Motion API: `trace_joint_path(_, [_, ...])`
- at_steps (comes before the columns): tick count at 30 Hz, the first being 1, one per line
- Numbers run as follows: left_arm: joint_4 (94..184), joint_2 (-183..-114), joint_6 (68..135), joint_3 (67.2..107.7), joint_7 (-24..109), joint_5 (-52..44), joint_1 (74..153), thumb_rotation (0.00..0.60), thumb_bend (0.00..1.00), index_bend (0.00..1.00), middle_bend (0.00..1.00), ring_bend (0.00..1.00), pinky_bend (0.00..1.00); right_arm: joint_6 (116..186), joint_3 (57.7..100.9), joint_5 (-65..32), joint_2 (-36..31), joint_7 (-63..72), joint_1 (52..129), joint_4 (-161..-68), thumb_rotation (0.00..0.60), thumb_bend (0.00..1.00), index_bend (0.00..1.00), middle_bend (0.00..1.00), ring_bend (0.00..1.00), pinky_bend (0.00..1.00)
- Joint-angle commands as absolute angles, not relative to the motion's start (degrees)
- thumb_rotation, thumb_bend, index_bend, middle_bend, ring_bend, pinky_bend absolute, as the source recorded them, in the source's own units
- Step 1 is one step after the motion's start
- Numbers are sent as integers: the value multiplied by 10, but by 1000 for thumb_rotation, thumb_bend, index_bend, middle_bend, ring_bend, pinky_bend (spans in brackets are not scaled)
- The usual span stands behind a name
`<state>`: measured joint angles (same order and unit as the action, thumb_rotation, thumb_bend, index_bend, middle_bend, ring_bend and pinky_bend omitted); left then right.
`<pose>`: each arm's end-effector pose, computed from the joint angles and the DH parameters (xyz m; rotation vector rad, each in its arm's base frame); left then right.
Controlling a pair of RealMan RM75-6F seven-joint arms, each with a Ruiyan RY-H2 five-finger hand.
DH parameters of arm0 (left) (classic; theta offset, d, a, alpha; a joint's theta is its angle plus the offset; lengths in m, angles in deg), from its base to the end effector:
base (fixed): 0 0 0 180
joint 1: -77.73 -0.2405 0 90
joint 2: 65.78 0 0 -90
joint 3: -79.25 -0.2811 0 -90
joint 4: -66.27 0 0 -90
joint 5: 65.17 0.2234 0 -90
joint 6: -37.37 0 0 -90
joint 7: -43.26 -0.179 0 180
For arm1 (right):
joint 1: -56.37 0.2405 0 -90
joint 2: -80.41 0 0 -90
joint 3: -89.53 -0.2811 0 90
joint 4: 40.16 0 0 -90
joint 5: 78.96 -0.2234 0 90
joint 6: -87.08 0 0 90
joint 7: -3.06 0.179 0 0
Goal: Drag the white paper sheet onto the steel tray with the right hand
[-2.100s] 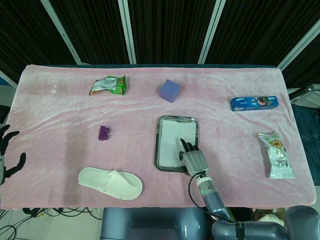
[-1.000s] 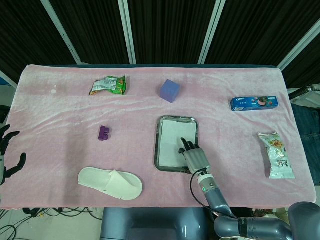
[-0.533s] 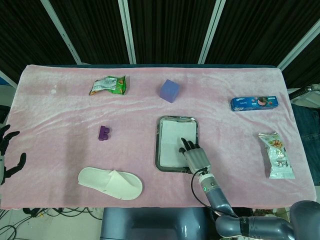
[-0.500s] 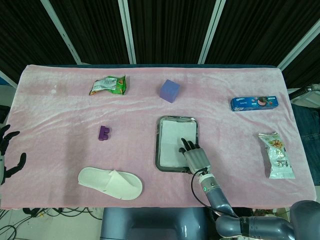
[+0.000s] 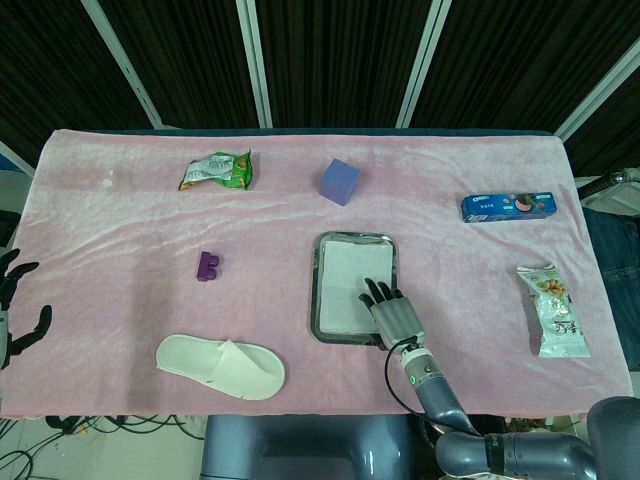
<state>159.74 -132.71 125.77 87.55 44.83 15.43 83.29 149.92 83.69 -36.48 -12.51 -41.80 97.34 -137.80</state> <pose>-0.3300 0.2410 0.1709 -1.1937 -0.8987 -1.0393 -0.1660 -0.3288 -0.0827 1.8868 -1.0527 0.6056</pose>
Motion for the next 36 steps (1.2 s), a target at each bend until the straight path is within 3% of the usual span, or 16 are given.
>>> trace_joint_path(1, [1597,-1327,1258,875,448,154,833,600,401,218,70,11,51,1499,840,-370,-112,-423,976,-1393,600,318,209,0,65,192])
trace_joint_path(12, [1598,-1327,1258,876,447,153,833,600,401,218,70,11,51,1496,854,-407,-67,-444,990,-1447,600,318,189,0,65,192])
trace_joint_path(19, [1599,-1328,1258,875,446,154,832,600,401,218,70,11,51,1483,839,-415,-35,-411,997,-1469,600,318,175,0,66,192])
trace_joint_path(32, [1598,-1328,1258,876,447,153,833,600,401,218,70,11,51,1449,815,-266,-104,-268,999,-1332,600,318,174,0,67,192])
trace_joint_path(36, [1599,-1327,1257,876,448,152,833,600,401,219,70,11,51,1402,809,-258,-125,-235,1015,-1274,600,312,174,0,67,188])
